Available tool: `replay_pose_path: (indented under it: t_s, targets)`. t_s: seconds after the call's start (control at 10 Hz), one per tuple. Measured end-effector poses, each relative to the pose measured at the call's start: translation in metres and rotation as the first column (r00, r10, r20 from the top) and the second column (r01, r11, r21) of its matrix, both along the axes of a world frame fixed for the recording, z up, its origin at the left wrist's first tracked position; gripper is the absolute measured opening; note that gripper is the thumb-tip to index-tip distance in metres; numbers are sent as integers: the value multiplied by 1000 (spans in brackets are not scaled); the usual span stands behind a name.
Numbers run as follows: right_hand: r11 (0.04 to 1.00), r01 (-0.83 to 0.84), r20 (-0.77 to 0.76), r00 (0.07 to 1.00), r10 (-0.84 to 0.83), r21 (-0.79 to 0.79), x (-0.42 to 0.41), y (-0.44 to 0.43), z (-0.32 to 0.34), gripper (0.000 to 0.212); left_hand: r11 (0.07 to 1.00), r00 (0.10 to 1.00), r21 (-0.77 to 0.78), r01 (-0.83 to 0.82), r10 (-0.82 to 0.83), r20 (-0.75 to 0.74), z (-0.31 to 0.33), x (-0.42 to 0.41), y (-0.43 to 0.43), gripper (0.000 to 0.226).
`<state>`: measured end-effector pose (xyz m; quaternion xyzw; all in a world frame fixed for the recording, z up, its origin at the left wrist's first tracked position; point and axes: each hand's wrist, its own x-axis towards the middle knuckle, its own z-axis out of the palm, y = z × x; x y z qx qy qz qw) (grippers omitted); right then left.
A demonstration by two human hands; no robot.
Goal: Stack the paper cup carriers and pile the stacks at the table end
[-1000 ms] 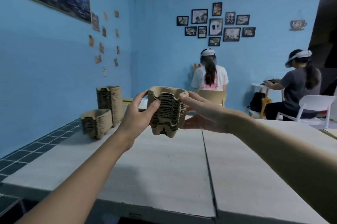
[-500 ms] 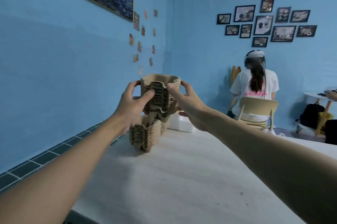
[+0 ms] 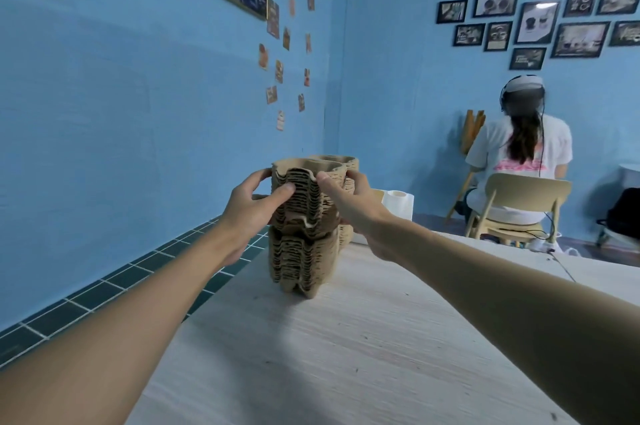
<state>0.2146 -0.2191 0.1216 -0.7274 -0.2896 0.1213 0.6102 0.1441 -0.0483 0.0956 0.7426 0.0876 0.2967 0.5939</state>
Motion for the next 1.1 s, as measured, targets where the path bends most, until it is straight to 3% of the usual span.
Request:
replay_pose_path:
  t_s: [0.2,0.3,0.5,0.7,0.8,0.9,1.1]
  targets:
    - [1000,-10,17,1000,10,-2,-7,-7,-11,76,997,999,70,-29,32,-35,-13,-2,-1,27]
    - [1000,-23,27,999,23,12,-10,-4,-14,71,996,997,88,-35,42,-71,-16,-5,1,39]
    - [998,-15,49,999,12,61,-4,4,-30,50,999,999,43,0,2,-50,-28,-1,6,37]
    - [988,89,36,995,-95,125,12,18,-57,74,999,999,34,0,1,-36,-35,7,12,40]
    - [987,111,17,993,-113,113,10,19,-59,84,999,997,24,41,-40,-67,-31,7,15,57]
    - [992,43,-20,999,-41,122,6,10,-56,74,996,989,-58,63,-70,-132,-27,1,17,65]
    - [970,-12,-139,990,-22,-243,1,-7,-54,78,993,956,-115,3,-37,-292,-20,-23,25,45]
